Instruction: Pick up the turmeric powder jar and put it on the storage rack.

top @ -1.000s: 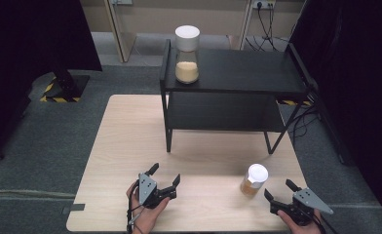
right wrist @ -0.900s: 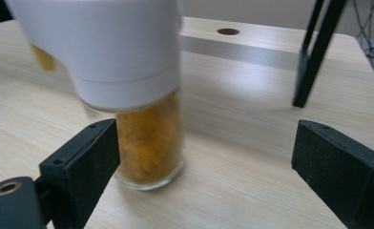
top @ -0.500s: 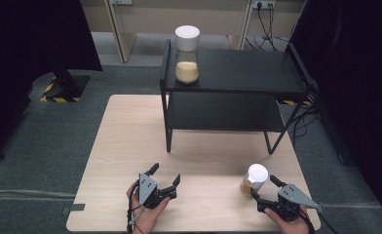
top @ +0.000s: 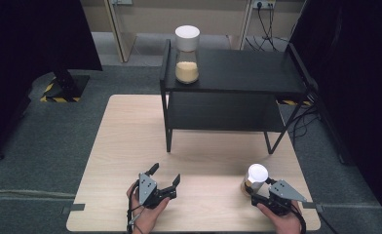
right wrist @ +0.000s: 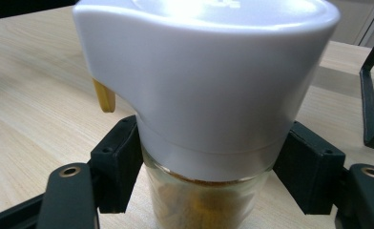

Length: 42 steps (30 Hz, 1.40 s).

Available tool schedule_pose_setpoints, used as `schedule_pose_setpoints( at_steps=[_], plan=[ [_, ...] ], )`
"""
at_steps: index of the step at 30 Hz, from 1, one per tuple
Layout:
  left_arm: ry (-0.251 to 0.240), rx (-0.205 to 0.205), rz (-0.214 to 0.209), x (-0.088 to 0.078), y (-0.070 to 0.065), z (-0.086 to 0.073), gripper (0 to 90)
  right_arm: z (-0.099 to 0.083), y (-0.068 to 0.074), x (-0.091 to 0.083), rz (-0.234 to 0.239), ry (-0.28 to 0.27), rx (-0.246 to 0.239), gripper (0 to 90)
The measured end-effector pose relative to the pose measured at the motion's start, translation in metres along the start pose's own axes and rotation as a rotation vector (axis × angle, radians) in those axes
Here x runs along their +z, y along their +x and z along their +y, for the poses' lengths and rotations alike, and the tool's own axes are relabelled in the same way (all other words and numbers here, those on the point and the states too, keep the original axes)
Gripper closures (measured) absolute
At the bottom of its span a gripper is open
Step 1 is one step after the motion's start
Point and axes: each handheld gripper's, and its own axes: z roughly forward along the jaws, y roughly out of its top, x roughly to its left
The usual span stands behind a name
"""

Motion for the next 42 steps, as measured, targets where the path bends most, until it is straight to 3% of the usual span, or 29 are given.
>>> schedule_pose_setpoints(
  at_steps=[11, 21, 42],
  plan=[
    [0.000, -0.004, 0.001, 0.000, 0.000, 0.000, 11.7, 0.000, 0.006, -0.003, -0.025, -0.017, 0.003, 30.5],
    [-0.001, 0.001, 0.002, 0.000, 0.000, 0.000, 12.1, 0.014, 0.011, -0.017, -0.091, -0.139, 0.030, 30.5],
    [-0.001, -0.014, 0.006, 0.000, 0.000, 0.000, 12.1, 0.081, 0.004, -0.025, -0.172, -0.268, 0.015, 30.5]
  ],
)
